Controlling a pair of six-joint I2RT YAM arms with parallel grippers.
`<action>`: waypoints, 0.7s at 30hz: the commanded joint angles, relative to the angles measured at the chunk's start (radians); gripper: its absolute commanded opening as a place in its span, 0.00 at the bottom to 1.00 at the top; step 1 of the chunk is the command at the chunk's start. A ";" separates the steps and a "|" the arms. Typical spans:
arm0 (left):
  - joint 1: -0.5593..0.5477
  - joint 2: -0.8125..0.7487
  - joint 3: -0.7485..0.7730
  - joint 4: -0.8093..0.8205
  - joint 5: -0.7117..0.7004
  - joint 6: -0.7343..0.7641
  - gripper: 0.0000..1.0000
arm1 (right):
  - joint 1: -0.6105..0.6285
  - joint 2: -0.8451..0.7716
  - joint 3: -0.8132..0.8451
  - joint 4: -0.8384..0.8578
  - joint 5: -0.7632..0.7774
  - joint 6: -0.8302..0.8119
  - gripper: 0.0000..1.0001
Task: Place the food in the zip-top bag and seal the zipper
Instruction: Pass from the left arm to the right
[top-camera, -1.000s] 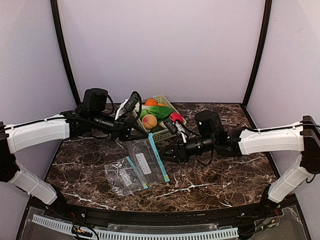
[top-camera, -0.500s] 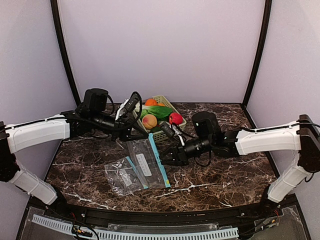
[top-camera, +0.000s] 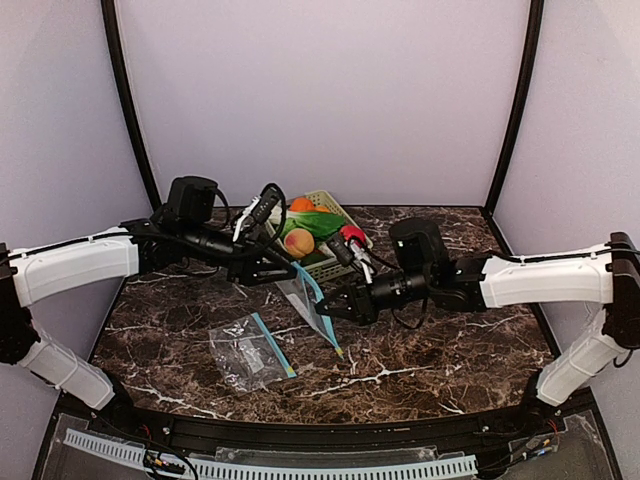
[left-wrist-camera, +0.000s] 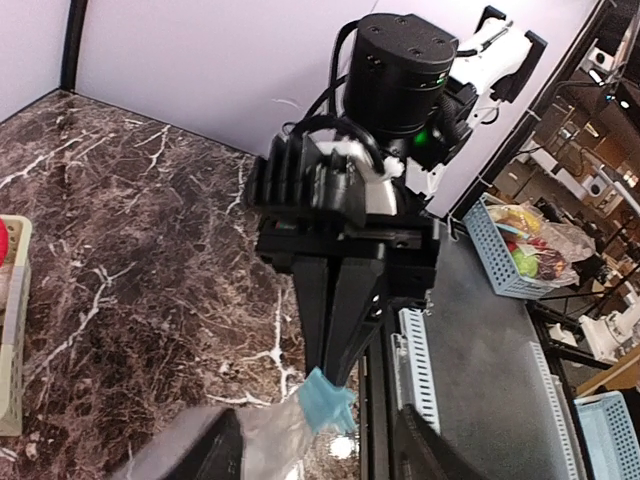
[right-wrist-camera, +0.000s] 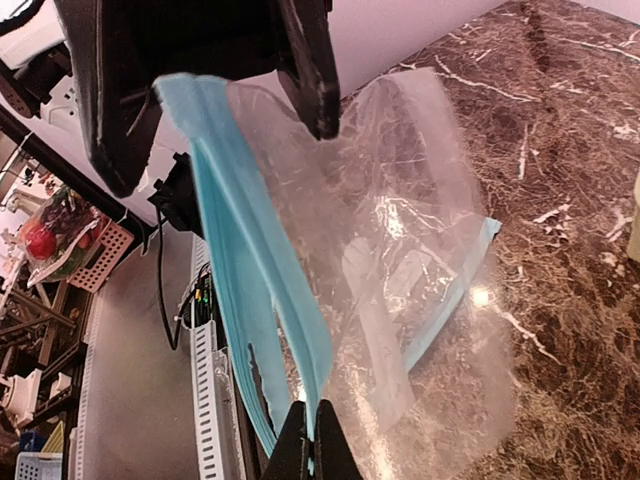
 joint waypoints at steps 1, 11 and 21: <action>-0.002 -0.059 0.004 -0.048 -0.143 0.038 0.69 | 0.010 -0.075 0.013 -0.084 0.173 -0.007 0.00; -0.081 -0.202 -0.085 0.059 -0.593 -0.137 0.85 | 0.013 -0.139 0.086 -0.367 0.553 0.045 0.00; -0.221 -0.107 -0.273 0.455 -0.784 -0.598 0.85 | 0.056 -0.023 0.172 -0.390 0.643 0.146 0.00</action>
